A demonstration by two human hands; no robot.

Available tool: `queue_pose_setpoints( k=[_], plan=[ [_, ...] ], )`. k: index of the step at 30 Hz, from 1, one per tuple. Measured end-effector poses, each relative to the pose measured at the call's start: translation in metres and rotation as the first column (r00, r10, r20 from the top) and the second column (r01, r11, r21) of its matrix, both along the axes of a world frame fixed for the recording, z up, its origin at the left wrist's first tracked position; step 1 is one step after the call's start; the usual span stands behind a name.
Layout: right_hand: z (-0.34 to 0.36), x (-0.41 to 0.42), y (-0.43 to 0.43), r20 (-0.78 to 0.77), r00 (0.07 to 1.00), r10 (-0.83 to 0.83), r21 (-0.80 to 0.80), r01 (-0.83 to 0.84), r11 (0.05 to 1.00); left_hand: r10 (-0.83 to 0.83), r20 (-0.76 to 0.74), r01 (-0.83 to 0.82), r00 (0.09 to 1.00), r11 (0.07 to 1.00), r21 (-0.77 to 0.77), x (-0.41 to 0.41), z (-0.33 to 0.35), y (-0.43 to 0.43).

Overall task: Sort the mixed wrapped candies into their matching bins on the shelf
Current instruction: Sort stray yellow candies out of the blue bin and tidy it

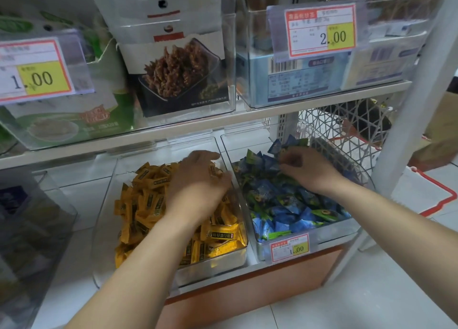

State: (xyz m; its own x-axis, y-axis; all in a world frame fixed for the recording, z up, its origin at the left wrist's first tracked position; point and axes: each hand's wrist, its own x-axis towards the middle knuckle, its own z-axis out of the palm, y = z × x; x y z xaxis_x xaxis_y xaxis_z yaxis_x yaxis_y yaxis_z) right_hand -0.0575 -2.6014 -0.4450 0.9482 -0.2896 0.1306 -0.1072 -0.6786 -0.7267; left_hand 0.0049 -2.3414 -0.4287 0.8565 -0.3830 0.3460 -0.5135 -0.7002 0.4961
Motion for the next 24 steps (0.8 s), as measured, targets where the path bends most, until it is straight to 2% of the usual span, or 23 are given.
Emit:
queue_pose_setpoints(
  k=[2, 5, 9, 12, 17, 21, 24],
  plan=[
    [-0.003, 0.02, 0.004, -0.039, 0.996, 0.078, -0.143, -0.083, 0.986, -0.082, -0.066, 0.087, 0.994, 0.994, 0.068, -0.006, -0.008, -0.012],
    [-0.006, 0.056, 0.014, -0.121, 0.98, 0.159, -0.332, -0.191, 0.924, -0.111, -0.104, 0.123, 0.988, 0.985, 0.12, -0.005, -0.018, -0.018],
    [-0.013, 0.099, 0.024, -0.346, 0.912, 0.221, -0.395, -0.356, 0.847, -0.117, -0.103, 0.126, 0.988, 0.989, 0.078, 0.0, -0.021, -0.017],
    [-0.027, 0.113, 0.028, -0.507, 0.842, 0.187, -0.457, -0.446, 0.769, -0.121, -0.093, 0.127, 0.988, 0.99, 0.066, 0.001, -0.022, -0.016],
    [-0.038, 0.117, 0.034, -0.567, 0.811, 0.146, -0.548, -0.503, 0.668, -0.118, -0.11, 0.123, 0.987, 0.992, 0.037, 0.002, -0.022, -0.017],
    [-0.036, 0.111, 0.036, -0.58, 0.781, 0.229, -0.498, -0.563, 0.66, -0.116, -0.118, 0.119, 0.986, 0.993, 0.016, 0.002, -0.022, -0.018],
    [-0.033, 0.104, 0.039, -0.536, 0.796, 0.281, -0.521, -0.574, 0.632, -0.114, -0.121, 0.117, 0.986, 0.993, 0.018, 0.001, -0.021, -0.018]
  ],
)
